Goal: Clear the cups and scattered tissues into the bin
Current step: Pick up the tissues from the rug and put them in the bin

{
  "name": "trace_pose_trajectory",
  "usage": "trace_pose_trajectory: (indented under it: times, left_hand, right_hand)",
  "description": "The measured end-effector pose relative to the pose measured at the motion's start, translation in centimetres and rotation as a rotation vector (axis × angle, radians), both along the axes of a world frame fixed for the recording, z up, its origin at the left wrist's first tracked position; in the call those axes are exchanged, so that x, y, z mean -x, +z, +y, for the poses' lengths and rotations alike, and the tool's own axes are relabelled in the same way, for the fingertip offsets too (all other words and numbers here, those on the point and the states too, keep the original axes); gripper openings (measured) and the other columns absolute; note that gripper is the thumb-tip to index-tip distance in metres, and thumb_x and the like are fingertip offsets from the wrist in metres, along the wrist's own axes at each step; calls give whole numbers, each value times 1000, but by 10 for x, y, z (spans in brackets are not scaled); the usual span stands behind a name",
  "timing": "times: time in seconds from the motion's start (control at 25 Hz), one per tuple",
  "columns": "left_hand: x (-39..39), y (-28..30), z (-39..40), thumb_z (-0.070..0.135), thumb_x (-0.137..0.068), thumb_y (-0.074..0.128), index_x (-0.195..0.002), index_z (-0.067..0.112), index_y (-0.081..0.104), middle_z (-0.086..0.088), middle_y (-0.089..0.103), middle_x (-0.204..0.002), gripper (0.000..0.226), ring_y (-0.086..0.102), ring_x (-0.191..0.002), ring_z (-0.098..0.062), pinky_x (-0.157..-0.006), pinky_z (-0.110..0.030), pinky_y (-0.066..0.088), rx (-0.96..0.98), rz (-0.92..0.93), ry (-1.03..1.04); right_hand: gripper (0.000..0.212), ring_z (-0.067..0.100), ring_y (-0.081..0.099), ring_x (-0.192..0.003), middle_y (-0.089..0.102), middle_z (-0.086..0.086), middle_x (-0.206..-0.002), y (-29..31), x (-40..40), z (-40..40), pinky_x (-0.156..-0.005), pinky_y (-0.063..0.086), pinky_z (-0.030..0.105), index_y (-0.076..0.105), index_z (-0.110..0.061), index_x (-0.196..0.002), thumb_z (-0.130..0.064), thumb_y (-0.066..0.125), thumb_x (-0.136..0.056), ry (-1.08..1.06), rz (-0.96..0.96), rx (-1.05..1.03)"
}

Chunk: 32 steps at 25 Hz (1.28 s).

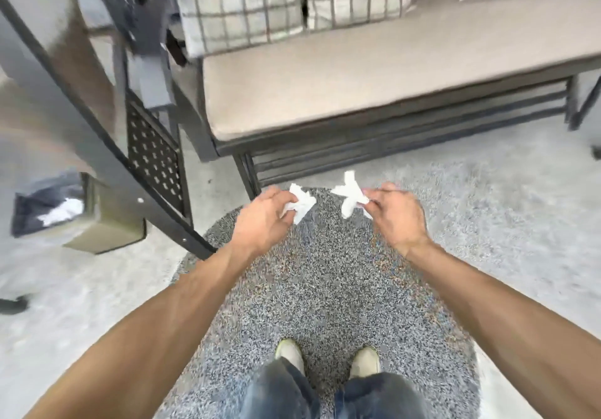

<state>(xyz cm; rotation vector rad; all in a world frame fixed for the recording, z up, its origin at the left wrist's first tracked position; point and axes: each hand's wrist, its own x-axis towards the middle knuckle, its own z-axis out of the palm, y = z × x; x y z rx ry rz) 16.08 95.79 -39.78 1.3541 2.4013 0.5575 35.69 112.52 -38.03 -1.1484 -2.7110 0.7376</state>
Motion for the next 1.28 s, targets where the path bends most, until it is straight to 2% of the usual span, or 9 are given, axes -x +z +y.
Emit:
trace_pose_trajectory:
  times: [0.08, 0.2, 0.32, 0.44, 0.6, 0.68, 0.84, 1.0, 1.28]
  left_hand:
    - [6, 70, -10, 33, -92, 54, -113, 28, 59, 7, 56, -109, 23, 60, -85, -14, -78, -37, 55, -74, 27, 17]
    - [16, 161, -37, 37, -88, 50, -109, 29, 58, 10, 54, -107, 24, 59, -87, -12, -75, -33, 53, -196, 80, 71]
    - [24, 219, -69, 36, -83, 54, -104, 29, 62, 16, 52, -101, 23, 57, -86, -7, -73, -26, 45, -323, 103, 194]
    - [25, 259, -116, 31, -82, 60, -102, 28, 63, 17, 50, -96, 21, 54, -83, -8, -73, -28, 45, -388, 121, 341]
    - [17, 290, -191, 27, -80, 63, -101, 27, 62, 10, 57, -99, 21, 61, -88, -16, -77, -36, 49, -447, 165, 564]
    - [10, 300, -232, 26, -80, 63, -100, 30, 60, 13, 56, -97, 21, 58, -88, -11, -77, -31, 47, -471, 172, 688]
    - [-2, 314, -321, 24, -81, 66, -106, 33, 56, 15, 57, -95, 29, 52, -83, -2, -77, -31, 47, -481, 205, 890]
    - [6, 318, -400, 24, -82, 66, -108, 29, 57, 15, 59, -100, 29, 55, -86, -5, -78, -33, 50, -485, 225, 1008]
    - [63, 320, -529, 27, -82, 68, -106, 36, 53, 17, 60, -96, 30, 58, -87, -4, -74, -29, 50, -486, 206, 1106]
  right_hand:
    - [31, 6, 56, -63, 64, -9, -89, 71, 10, -9, -58, 51, 24, 62, -31, -119, -28, 64, -88, -9, 43, -58]
    - [23, 5, 56, -68, 63, -15, -85, 160, 35, -24, -56, 43, 19, 71, -33, -105, -30, 72, -82, -10, 165, -101]
    - [21, 7, 61, -71, 69, -11, -92, 216, 67, -43, -65, 52, 24, 74, -30, -99, -31, 75, -79, 30, 241, -94]
    - [20, 7, 63, -70, 69, -13, -94, 252, 99, -73, -68, 54, 26, 74, -30, -97, -32, 77, -77, 132, 300, -88]
    - [15, -2, 58, -65, 64, -22, -89, 282, 132, -121, -58, 44, 20, 72, -35, -89, -40, 76, -75, 286, 365, -28]
    - [13, -4, 56, -66, 65, -21, -88, 290, 146, -149, -57, 41, 21, 71, -37, -85, -42, 75, -75, 372, 377, -8]
    - [14, 11, 61, -77, 67, -13, -91, 310, 176, -221, -67, 48, 30, 71, -33, -85, -42, 74, -75, 549, 390, 29]
    - [17, 16, 63, -86, 65, -11, -99, 327, 204, -295, -75, 52, 38, 72, -30, -89, -41, 73, -76, 685, 396, 4]
    - [17, 11, 60, -81, 56, -18, -96, 328, 276, -424, -71, 51, 35, 67, -31, -87, -46, 68, -78, 767, 421, -42]
